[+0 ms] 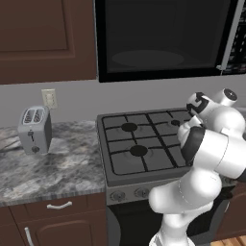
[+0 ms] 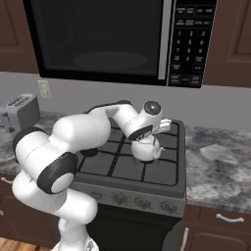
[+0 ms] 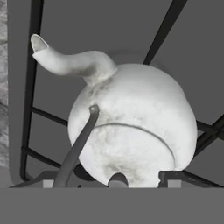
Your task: The kettle is done boiling. Turn off the stove, then wait for 300 timesteps before moving the kettle to the dining table.
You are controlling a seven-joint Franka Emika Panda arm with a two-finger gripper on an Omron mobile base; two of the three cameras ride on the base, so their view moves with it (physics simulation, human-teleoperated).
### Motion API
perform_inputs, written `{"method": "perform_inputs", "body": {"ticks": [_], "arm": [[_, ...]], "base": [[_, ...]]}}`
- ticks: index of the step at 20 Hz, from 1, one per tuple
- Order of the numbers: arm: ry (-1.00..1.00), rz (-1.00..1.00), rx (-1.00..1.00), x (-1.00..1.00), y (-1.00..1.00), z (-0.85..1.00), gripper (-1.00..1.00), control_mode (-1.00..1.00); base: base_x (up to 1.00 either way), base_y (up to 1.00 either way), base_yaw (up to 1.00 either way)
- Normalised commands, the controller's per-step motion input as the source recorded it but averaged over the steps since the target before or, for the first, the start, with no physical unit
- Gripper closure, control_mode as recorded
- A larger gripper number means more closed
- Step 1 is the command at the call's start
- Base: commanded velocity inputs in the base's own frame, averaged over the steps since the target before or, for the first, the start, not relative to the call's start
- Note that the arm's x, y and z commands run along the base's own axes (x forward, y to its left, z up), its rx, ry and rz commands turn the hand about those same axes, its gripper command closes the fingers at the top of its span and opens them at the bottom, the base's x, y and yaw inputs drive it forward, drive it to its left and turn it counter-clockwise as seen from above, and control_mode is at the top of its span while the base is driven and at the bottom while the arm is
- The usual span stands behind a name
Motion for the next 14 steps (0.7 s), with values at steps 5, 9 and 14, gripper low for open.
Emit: {"method": "perform_inputs", "body": {"ticks": [5,9,14], "arm": [[0.00,0.00,0.00,0.00,0.01,-0.22,1.00,-1.00],[0.00,0.00,0.00,-0.07,0.00,-0.09,1.00,-1.00],[0.00,0.00,0.00,-0.27,0.01,0.00,1.00,-1.00]], "base": [[0.00,0.00,0.00],[0.00,0.00,0.00],[0.00,0.00,0.00]]}}
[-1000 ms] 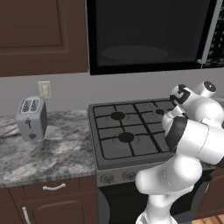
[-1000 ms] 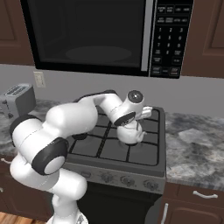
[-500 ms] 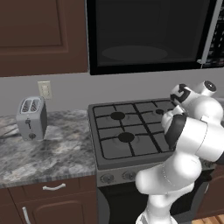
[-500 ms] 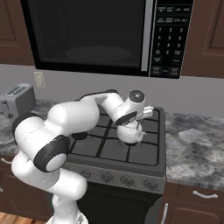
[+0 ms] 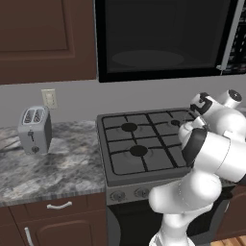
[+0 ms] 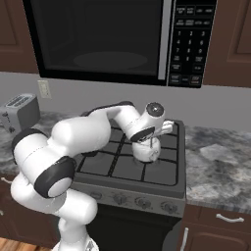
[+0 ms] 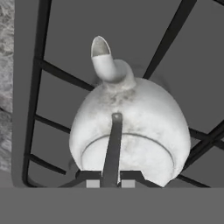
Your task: The kettle is done boiling. Turn off the stove, then wait for 300 timesteps before moving the kettle to the dining table.
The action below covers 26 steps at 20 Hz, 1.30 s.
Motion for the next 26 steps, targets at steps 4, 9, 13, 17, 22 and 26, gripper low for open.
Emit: {"method": "perform_inputs", "body": {"ticks": [4,9,13,17,22,26], "arm": [[0.00,-0.01,0.00,-0.51,0.07,0.00,1.00,-1.00],[0.00,-0.01,0.02,-0.76,0.07,0.42,1.00,-1.00],[0.00,0.02,0.05,-0.87,0.29,0.93,1.00,-1.00],[0.06,0.08,0.02,-0.82,0.56,1.00,1.00,-1.00],[0.03,0.13,0.05,-0.86,0.58,1.00,1.00,-1.00],[0.03,0.18,0.08,-0.87,0.57,1.00,1.00,-1.00]], "base": [[0.00,0.00,0.00],[0.00,0.00,0.00],[0.00,0.00,0.00],[0.00,0.00,0.00],[0.00,0.00,0.00],[0.00,0.00,0.00]]}}
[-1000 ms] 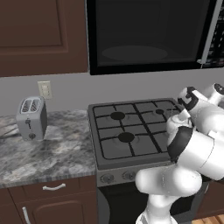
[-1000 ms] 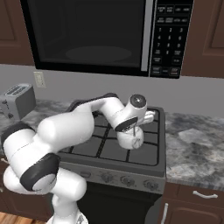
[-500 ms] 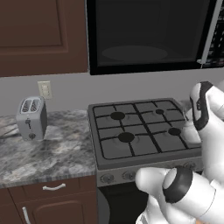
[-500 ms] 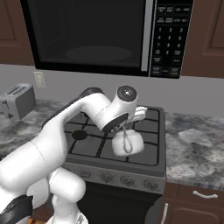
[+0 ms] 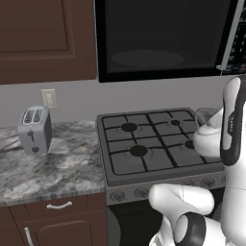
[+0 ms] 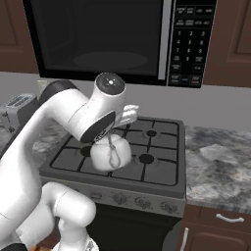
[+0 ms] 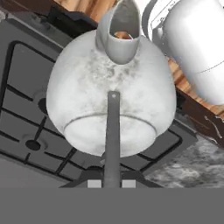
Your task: The kettle is done boiling. Turn off the stove, then wait for 300 timesteps before moving the kettle to the dining table.
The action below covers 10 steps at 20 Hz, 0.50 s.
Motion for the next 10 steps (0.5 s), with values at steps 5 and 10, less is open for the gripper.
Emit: {"method": "perform_inputs", "body": {"ticks": [5,10], "arm": [[0.03,0.24,0.09,-0.71,0.63,0.96,1.00,-1.00],[0.00,0.30,0.08,-0.48,0.55,0.68,1.00,-1.00]], "base": [[0.00,0.00,0.00],[0.00,0.00,0.00]]}}
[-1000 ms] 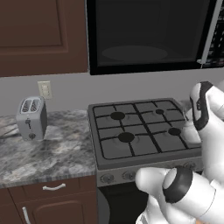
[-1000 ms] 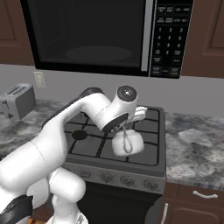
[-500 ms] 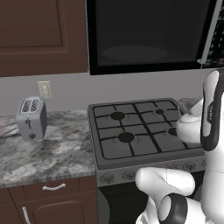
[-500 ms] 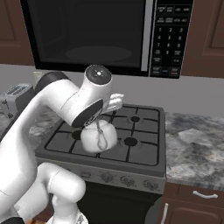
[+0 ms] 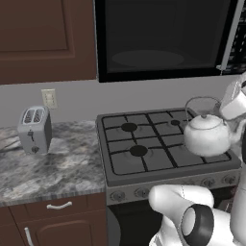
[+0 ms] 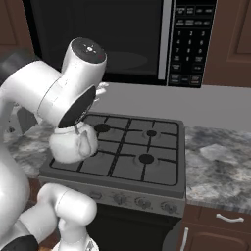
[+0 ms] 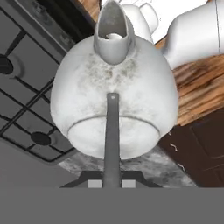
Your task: The kettle is done boiling. Turn off the stove, then wait for 300 timesteps before moving the kettle to the dining table.
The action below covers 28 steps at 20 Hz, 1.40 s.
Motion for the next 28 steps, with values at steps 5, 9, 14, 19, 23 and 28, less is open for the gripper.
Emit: {"method": "perform_inputs", "body": {"ticks": [5,9,14,19,23,28], "arm": [[-0.06,0.40,0.09,-0.36,0.18,0.25,1.00,-1.00],[-0.18,0.37,0.07,-0.24,0.00,0.00,1.00,-1.00],[-0.24,0.07,0.01,-0.25,0.17,0.00,1.00,-1.00],[-0.10,0.00,0.00,-0.05,0.31,0.00,1.00,-1.00],[0.00,0.00,0.00,0.00,0.14,0.00,1.00,-1.00],[0.05,0.00,0.00,0.00,0.00,0.00,1.00,-1.00]], "base": [[0.00,0.00,0.00],[0.00,0.00,0.00],[0.00,0.00,0.00],[0.00,0.00,0.00],[0.00,0.00,0.00],[0.00,0.00,0.00]]}}
